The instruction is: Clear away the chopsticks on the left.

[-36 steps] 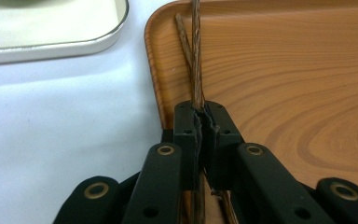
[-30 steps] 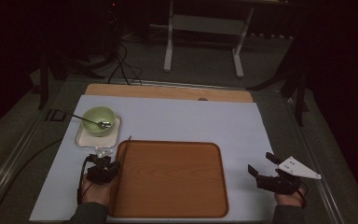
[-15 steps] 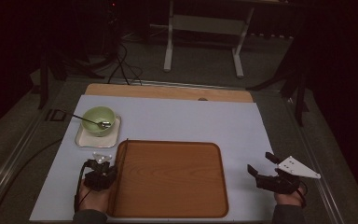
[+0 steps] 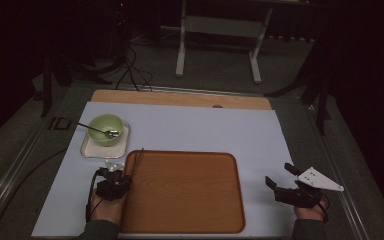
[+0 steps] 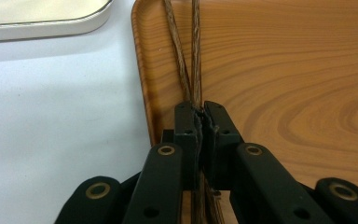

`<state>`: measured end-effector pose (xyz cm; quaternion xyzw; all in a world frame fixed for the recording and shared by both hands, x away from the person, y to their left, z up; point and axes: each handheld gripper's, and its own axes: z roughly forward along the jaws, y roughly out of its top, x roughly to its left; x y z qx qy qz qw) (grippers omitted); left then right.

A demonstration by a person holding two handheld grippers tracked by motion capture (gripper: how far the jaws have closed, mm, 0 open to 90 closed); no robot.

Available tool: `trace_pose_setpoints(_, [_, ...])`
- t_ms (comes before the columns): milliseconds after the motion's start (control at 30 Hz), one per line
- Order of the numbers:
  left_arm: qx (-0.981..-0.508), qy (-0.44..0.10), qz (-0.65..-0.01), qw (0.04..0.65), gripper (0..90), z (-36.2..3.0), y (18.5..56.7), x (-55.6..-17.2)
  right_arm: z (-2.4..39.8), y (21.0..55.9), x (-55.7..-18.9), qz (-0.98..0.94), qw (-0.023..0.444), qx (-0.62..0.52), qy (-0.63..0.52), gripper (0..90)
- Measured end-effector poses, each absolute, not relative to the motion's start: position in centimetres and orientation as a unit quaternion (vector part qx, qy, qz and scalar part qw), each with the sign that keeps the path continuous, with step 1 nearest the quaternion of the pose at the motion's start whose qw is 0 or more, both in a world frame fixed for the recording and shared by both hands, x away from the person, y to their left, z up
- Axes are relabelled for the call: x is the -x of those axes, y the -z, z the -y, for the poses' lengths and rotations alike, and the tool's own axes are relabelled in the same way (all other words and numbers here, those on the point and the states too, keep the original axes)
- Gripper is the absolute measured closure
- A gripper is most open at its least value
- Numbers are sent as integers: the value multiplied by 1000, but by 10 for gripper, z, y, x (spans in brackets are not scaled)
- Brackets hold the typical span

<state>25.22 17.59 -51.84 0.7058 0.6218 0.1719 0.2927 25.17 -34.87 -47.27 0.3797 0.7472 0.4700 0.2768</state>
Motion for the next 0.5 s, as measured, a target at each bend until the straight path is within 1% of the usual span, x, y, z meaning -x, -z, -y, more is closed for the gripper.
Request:
trace_pose_setpoints(200, [-701,-170,-624,300,854,-176,519,-253,348,473,-252,-748,277,-379,-470,136])
trace_pose_setpoints(500, [-706,-153,-604,337,853,-165,518,-256,347,473,-253,-749,276,-378,-469,136])
